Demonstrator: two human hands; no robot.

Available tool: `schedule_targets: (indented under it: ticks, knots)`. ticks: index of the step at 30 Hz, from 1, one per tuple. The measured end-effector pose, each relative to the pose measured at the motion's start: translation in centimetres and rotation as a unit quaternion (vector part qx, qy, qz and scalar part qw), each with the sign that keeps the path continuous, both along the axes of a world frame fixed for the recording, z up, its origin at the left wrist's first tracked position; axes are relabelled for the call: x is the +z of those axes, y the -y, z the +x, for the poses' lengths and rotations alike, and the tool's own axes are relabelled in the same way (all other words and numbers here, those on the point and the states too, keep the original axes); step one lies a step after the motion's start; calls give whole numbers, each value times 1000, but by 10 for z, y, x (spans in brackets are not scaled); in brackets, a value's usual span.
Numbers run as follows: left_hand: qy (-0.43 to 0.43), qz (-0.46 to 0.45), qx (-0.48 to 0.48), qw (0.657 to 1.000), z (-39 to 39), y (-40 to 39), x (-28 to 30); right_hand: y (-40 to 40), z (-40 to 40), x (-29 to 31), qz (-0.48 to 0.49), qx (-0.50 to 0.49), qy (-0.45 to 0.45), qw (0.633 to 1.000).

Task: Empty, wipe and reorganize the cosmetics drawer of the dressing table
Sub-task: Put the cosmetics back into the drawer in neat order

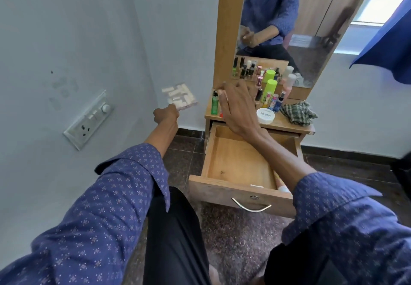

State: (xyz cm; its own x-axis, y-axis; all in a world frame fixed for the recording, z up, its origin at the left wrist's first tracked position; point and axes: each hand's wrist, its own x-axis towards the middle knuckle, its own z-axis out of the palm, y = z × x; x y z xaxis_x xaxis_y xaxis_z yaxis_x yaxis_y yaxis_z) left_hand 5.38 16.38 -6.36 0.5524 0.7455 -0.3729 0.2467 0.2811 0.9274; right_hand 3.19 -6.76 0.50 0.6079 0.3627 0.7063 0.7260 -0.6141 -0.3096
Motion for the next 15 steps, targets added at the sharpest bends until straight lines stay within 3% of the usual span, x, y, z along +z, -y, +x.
schedule_targets:
  ticks: [4,9,12,15]
  knots:
    - [12,-37,38,999,-31,-5,-16,-3,-29,-26,-34,32,-81,996]
    - [53,-67,-9,996,-75,18,-21,5,-37,-61,-37,4,-255,966]
    - [60,-62,-58,995,-98,34,-19,14,-38,-70,4,13,-365,931]
    - [78,-41,-128,988,-114,51,-21,21,-40,-70,79,55,-495,864]
